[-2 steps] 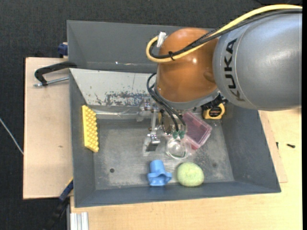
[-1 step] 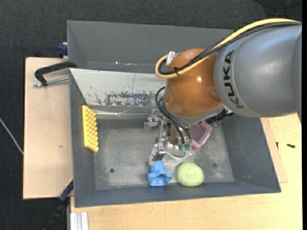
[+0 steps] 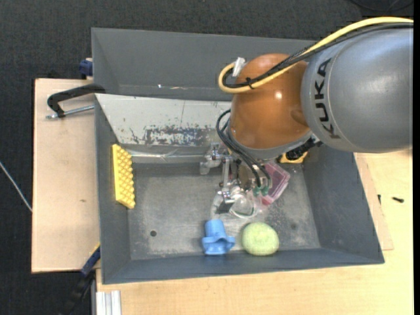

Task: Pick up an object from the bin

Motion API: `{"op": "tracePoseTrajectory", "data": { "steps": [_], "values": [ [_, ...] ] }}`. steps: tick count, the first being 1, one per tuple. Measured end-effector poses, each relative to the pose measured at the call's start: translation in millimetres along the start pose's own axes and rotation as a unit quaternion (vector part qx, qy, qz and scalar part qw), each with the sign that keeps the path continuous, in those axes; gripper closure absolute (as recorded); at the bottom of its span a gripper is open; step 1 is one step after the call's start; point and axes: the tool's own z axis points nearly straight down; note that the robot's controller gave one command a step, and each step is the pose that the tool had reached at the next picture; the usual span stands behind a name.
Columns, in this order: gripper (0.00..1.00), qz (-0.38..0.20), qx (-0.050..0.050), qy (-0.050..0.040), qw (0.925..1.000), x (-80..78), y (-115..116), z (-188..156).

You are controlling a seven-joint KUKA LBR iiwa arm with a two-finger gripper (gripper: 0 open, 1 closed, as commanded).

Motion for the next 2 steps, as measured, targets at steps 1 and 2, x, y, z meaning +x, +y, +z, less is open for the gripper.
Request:
{"op": "tracePoseTrajectory", "data": {
  "steps": [1, 2],
  "values": [
    [0.0, -0.025, 0.0, -0.0145, 0.9996, -1.1, -17, 7],
    [0.0, -0.01, -0.001, -0.004, 0.9999, 16.9, -27, 41]
  ]
}}
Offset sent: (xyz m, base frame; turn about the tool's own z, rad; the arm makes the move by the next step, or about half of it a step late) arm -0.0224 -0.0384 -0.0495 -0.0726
